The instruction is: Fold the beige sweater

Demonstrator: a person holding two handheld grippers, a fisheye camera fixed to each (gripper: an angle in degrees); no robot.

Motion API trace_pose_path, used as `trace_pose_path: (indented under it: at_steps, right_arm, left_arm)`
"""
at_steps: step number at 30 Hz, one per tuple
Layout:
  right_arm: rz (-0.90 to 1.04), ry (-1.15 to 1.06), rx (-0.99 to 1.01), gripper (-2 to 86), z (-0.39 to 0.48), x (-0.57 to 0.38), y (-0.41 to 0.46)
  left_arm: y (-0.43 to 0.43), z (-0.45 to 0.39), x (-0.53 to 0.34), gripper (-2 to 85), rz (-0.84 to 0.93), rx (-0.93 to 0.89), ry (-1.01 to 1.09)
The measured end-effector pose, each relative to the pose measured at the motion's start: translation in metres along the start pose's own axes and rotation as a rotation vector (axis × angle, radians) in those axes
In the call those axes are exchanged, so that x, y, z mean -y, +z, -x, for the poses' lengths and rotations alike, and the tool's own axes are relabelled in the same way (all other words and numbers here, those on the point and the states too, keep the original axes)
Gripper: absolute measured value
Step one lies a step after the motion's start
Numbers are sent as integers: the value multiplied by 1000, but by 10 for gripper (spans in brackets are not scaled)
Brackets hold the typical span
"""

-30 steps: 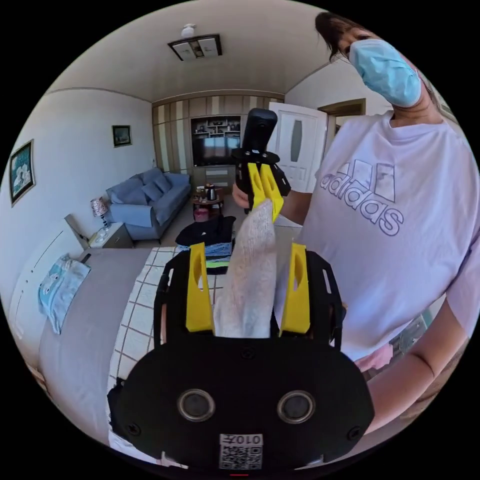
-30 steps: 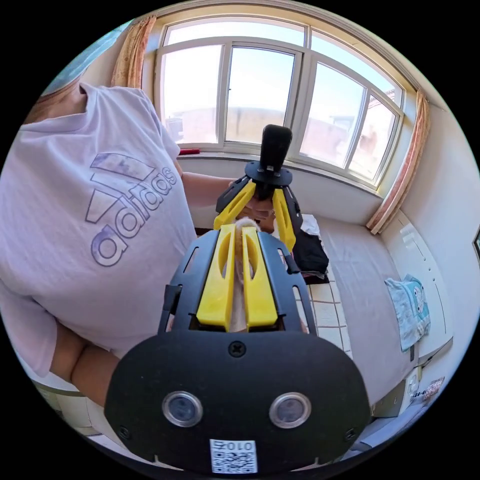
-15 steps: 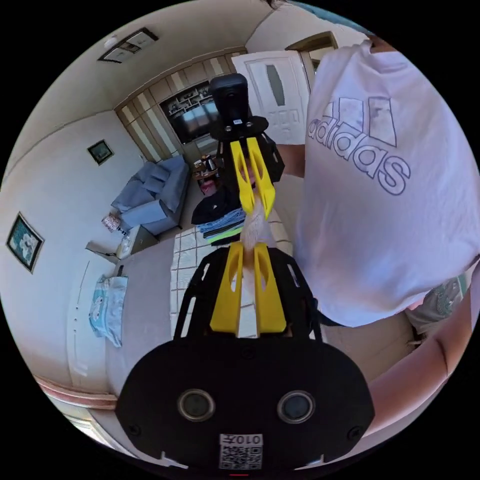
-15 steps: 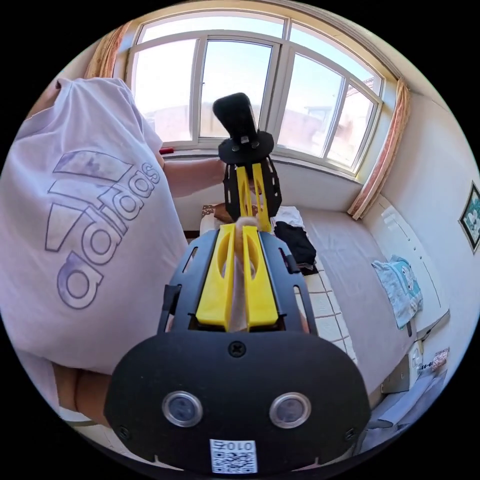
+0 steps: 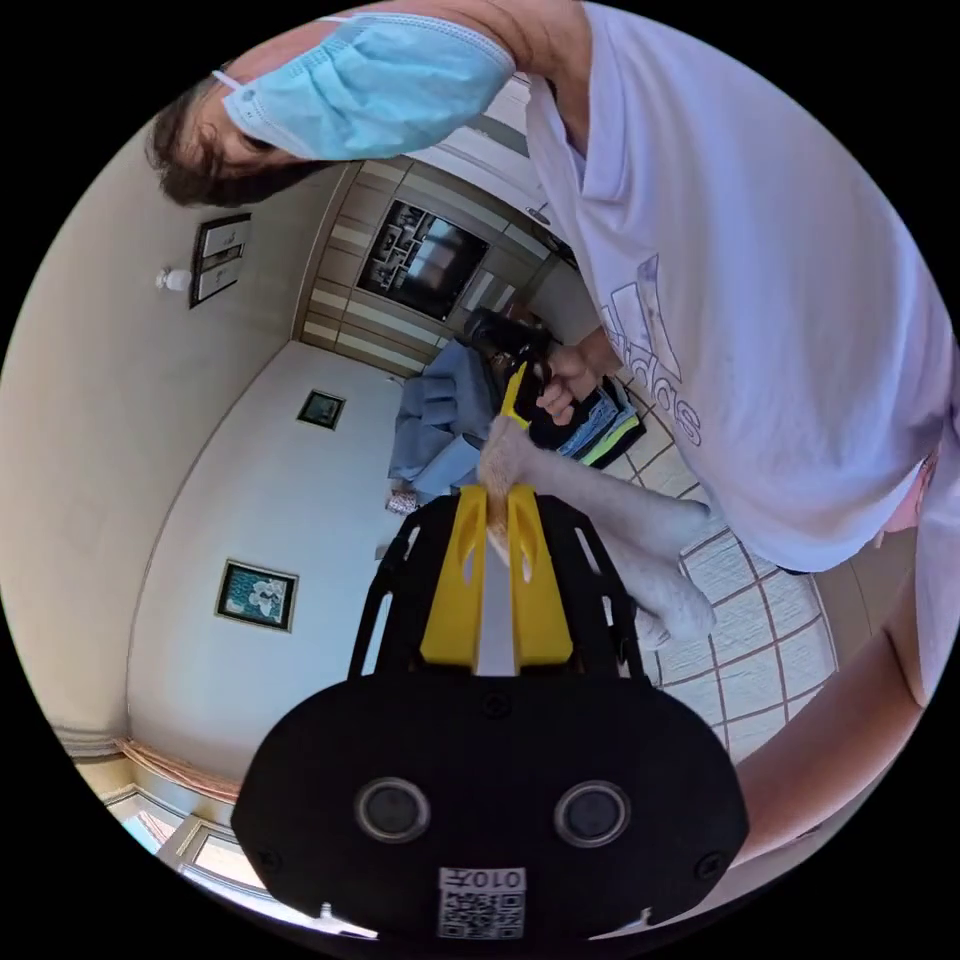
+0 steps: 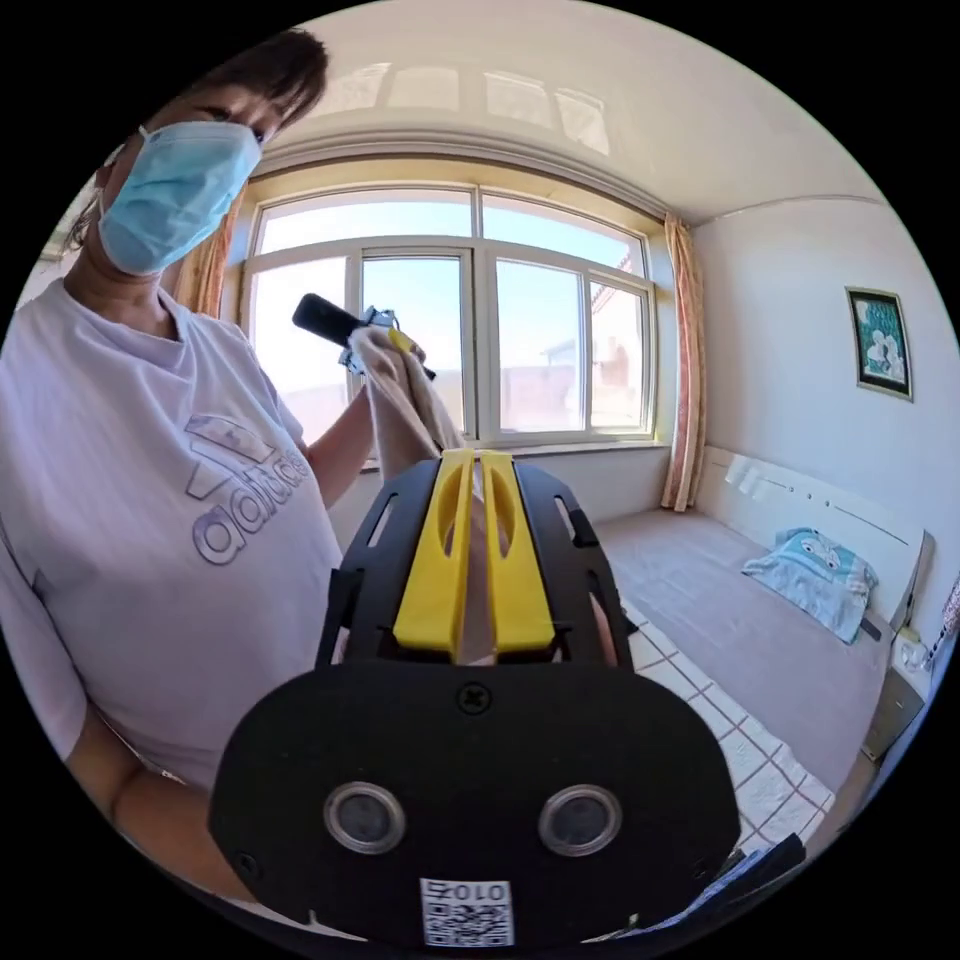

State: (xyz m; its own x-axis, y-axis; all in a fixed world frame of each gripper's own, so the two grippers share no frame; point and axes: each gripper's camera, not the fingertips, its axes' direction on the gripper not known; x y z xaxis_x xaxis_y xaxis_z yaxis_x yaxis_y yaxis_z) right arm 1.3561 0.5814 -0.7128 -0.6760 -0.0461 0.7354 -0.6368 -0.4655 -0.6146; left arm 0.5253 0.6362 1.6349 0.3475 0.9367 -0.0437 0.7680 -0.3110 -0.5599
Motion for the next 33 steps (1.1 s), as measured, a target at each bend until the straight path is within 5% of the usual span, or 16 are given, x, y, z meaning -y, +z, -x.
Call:
trace_pose_path:
  at_steps: [5,9,12,19,28,33]
  right_arm:
    - [202,95,99,205,-41,-29,28]
    - [390,113,91,154,-46,-55,68]
    - [457,132,284,42,-52,-68,91]
    - [357,237,-98,22,-106,-26,8]
    - [401,40,-329,19,-94,72,-40]
    - [585,112,-239,19,-92,35,-25]
  left_arm:
    - [-31,14,-38,18,-191,121,-220]
    - [-45,18,-70,16,-270,156,-353]
    - [-47,17,-78,15,-199,172,-374]
    - [-29,22,-148,14,298,292,-624]
    - [-24,-8,-238,16,136,231,-786]
    - [-6,-51,-276,16,36,47,-877]
